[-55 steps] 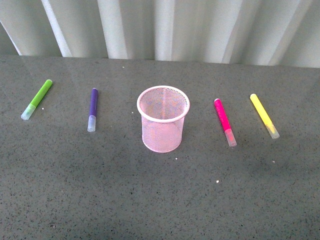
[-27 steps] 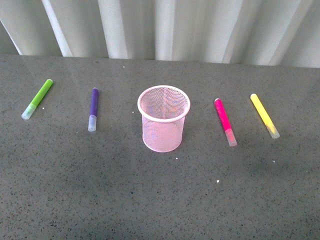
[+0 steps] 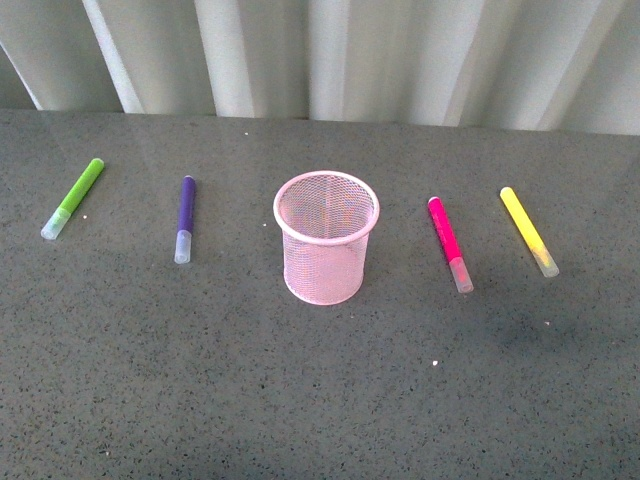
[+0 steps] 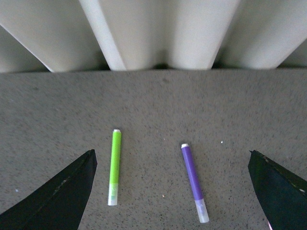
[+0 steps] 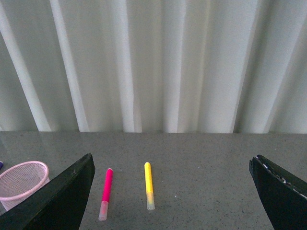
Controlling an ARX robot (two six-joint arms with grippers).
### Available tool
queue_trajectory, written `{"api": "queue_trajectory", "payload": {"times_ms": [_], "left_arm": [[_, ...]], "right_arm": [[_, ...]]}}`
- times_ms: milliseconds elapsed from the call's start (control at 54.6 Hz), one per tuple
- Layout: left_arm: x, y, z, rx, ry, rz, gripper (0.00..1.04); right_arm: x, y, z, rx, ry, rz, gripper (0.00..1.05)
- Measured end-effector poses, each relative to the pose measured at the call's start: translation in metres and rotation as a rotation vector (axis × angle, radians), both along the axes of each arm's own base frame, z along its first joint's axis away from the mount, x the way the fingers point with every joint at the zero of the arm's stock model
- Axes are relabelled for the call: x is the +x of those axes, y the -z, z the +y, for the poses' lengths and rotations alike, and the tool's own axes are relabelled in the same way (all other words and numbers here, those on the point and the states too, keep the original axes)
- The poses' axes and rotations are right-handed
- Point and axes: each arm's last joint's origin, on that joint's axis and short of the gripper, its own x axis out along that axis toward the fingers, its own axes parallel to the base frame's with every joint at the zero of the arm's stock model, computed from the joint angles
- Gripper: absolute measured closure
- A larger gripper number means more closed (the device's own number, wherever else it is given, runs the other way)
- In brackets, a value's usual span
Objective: Insert purple and pink pens into pink cup
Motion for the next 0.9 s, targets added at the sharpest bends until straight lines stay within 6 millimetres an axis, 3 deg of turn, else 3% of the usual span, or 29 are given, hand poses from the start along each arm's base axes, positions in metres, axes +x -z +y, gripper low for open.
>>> {"api": "queue_trajectory", "payload": {"times_ms": [165, 385, 531, 897], "left_arm": [[0.039, 0.045, -0.009, -0.012, -0.042, 0.199, 0.07], [0.051, 0.099, -0.013, 0.031, -0.138, 0.35, 0.07], [0.055, 0.115, -0.021, 0.033, -0.186, 0.344, 0.07], [0.06, 0.145, -0.066, 0.034, -0.095, 0.242, 0.07]], "right_arm": [[0.0, 0.0, 0.0, 0.0, 0.0, 0.0, 0.07], [0.0, 0.0, 0.0, 0.0, 0.0, 0.0, 0.07], [0.0, 0.0, 0.0, 0.0, 0.0, 0.0, 0.07], [0.0, 0.0, 0.0, 0.0, 0.0, 0.0, 0.07]]}}
